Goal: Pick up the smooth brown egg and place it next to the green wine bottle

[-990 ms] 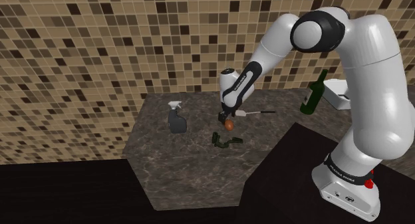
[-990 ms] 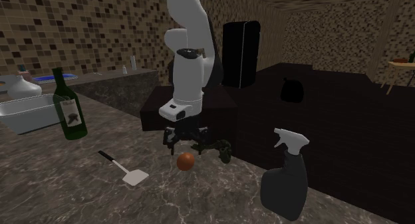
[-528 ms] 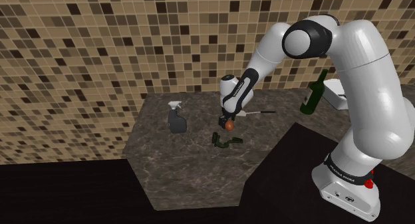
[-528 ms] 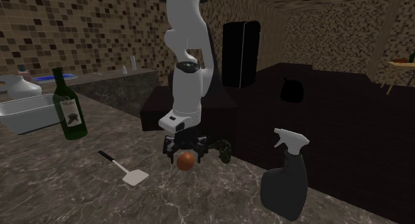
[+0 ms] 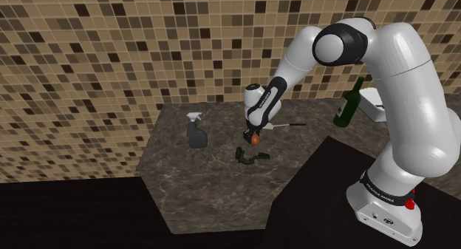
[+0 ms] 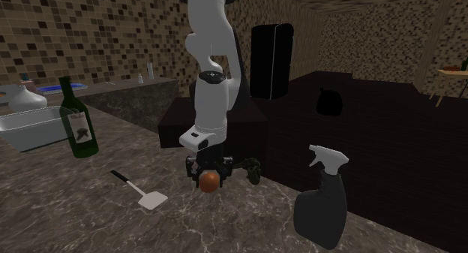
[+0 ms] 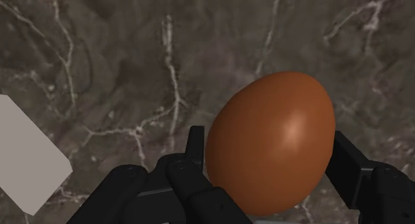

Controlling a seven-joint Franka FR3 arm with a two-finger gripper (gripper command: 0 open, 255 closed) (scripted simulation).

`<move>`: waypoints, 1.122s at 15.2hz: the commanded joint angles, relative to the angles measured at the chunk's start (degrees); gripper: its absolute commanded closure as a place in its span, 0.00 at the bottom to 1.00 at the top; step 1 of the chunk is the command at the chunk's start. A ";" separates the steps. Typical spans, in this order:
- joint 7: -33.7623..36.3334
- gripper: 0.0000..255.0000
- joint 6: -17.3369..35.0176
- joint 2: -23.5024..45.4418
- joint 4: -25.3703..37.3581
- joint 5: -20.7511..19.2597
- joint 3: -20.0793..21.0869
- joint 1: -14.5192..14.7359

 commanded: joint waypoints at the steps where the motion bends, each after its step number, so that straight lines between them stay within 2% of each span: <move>1: 0.00 1.00 0.00 0.03 -0.02 0.00 0.00 0.00; 9: 0.00 1.00 0.00 0.03 -0.01 0.00 0.00 0.00; 17: -0.58 1.00 -3.72 -6.02 -2.35 0.40 0.50 -0.36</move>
